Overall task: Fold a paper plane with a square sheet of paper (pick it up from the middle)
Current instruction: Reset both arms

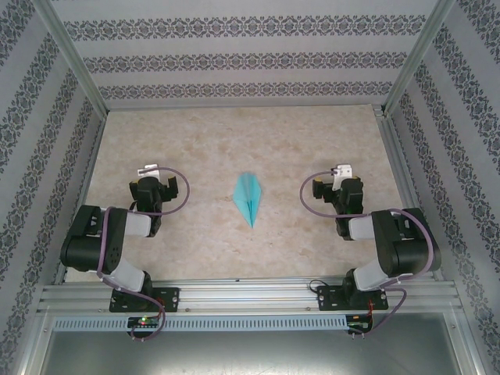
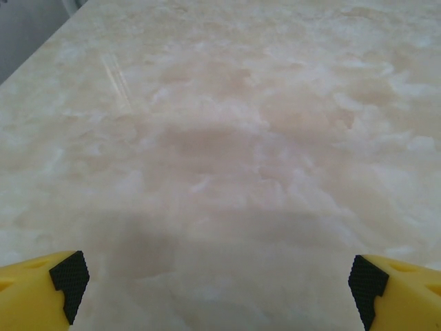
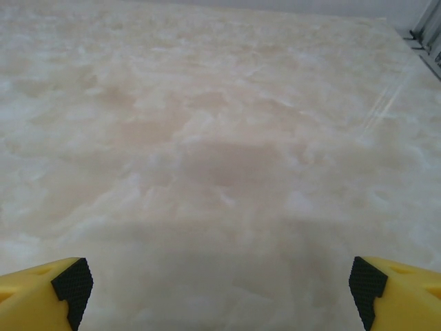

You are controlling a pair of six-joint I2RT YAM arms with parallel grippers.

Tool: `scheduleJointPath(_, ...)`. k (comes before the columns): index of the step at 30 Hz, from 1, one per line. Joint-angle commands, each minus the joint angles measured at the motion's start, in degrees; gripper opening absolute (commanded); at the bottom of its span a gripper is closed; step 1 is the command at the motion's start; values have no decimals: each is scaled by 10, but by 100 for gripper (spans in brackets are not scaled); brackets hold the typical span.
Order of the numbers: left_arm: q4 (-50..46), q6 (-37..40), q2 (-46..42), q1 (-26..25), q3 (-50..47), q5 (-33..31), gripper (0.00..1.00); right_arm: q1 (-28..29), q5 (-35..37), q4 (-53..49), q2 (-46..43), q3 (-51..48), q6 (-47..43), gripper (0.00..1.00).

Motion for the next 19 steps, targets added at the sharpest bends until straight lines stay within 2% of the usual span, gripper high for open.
scheduleJointPath(1, 13, 9, -8, 10, 10, 32, 100, -9, 28, 21, -3, 30, 31, 98)
scheduleJointPath(2, 53, 15, 4, 9, 2, 28, 100, -10, 29, -5, -13, 34, 30, 98)
scheduleJointPath(4, 24, 12, -6, 9, 7, 30, 100, -10, 29, 19, -5, 31, 30, 98)
scheduleJointPath(5, 50, 16, 1, 8, 2, 27, 100, -9, 28, 11, -8, 31, 29, 98)
scheduleJointPath(9, 31, 13, -4, 7, 5, 29, 100, 3, 44, 12, -12, 28, 18, 98)
scheduleJointPath(19, 37, 15, -2, 8, 4, 29, 100, -5, 27, 5, -11, 33, 22, 98)
